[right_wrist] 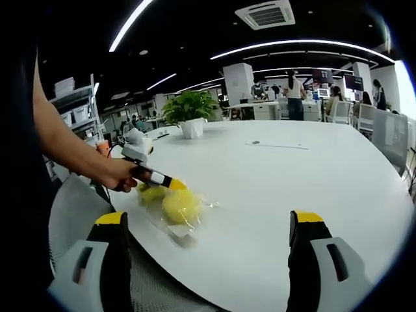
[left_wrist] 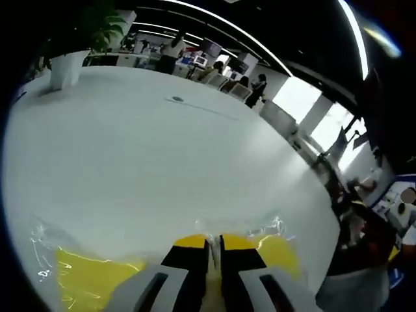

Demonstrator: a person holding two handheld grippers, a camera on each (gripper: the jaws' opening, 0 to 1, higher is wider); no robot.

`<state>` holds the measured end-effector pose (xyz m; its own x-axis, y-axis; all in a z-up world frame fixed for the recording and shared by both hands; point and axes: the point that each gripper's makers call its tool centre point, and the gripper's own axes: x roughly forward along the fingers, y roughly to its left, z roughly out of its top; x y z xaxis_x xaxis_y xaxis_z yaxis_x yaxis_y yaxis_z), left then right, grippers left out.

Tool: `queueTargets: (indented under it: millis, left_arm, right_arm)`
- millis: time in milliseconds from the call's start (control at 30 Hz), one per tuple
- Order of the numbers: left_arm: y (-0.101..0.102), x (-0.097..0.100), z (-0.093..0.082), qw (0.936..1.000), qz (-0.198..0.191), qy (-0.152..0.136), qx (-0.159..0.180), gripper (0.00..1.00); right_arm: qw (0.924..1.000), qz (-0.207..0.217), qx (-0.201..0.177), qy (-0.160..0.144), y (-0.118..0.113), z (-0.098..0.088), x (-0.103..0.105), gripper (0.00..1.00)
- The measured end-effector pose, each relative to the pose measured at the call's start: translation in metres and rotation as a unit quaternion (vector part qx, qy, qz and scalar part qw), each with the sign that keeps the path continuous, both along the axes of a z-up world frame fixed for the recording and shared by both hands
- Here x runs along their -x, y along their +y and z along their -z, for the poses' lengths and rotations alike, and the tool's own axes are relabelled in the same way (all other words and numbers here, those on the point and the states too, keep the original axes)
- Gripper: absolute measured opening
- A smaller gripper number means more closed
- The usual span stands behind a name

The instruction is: Compare the silicone blocks by pressing each to a similar depth, holding the contact briefly, and releasing to observe deformation and rebound differences across the visible hardness samples.

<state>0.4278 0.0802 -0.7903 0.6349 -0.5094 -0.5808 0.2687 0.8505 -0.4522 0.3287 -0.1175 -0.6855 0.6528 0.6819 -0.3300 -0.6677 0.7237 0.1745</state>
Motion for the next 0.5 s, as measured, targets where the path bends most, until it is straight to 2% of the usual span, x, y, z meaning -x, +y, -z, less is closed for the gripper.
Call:
queueTargets:
  millis: [167, 233, 433, 500]
  left_arm:
    - [0.005, -0.006, -0.01, 0.9998, -0.008, -0.019, -0.003, 0.36]
    - [0.009, -0.009, -0.013, 0.9996, -0.012, -0.025, -0.002, 0.43]
    - [0.009, -0.02, -0.043, 0.9966, -0.005, -0.066, 0.049, 0.69]
    - [0.011, -0.021, -0.049, 0.9963, -0.002, -0.07, 0.051, 0.74]
  right_arm:
    - [1.0, 0.0, 0.002, 0.001, -0.001, 0.002, 0.0, 0.96]
    - [1.0, -0.001, 0.004, 0.002, 0.0, 0.002, 0.0, 0.96]
    - [1.0, -0.001, 0.006, -0.001, 0.002, 0.001, -0.003, 0.96]
    - [1.0, 0.002, 0.007, -0.002, 0.002, 0.0, -0.005, 0.96]
